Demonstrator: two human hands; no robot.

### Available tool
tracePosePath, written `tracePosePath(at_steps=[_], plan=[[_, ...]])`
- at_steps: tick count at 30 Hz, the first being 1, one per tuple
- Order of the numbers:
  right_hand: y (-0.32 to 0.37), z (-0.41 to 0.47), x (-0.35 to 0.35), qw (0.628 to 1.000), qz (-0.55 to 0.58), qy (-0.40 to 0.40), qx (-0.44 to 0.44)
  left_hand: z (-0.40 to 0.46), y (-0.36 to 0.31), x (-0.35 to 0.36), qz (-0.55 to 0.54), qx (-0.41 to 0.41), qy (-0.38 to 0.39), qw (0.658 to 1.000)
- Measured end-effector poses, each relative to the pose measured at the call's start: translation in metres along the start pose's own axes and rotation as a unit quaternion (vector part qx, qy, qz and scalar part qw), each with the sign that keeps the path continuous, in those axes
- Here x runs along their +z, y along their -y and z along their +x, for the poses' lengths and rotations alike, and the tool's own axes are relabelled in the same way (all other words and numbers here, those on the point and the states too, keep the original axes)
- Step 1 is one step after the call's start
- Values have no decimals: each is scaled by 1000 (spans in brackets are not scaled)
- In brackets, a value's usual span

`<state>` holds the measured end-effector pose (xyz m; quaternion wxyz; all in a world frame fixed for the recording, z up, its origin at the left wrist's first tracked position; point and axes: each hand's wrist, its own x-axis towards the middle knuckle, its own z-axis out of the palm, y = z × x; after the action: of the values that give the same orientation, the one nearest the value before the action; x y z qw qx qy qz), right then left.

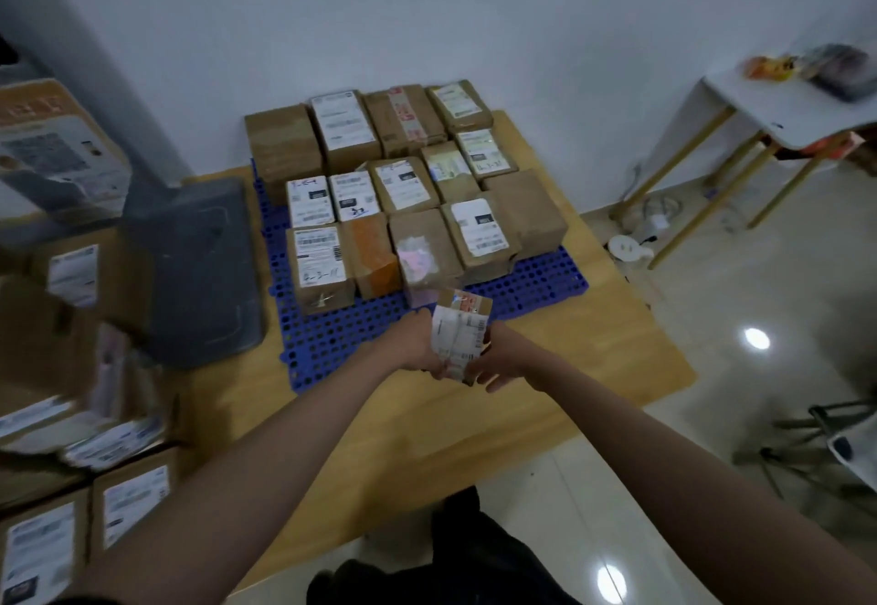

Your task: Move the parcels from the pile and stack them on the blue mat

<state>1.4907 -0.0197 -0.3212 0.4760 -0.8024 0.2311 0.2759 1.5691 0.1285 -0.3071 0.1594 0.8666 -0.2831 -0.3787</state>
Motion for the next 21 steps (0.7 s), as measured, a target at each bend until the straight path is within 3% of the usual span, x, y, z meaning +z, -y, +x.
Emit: tracePosePath(at_steps=[10, 15, 21], plan=[[-73, 39, -104, 979, 186, -56, 67, 130, -86, 6, 72, 31, -18, 997], [-87, 70, -126, 950, 288, -85, 90, 168, -106, 5, 139, 51, -63, 987], [-93, 104, -137, 909, 381, -115, 126, 192, -119, 14, 178, 13, -109, 978]])
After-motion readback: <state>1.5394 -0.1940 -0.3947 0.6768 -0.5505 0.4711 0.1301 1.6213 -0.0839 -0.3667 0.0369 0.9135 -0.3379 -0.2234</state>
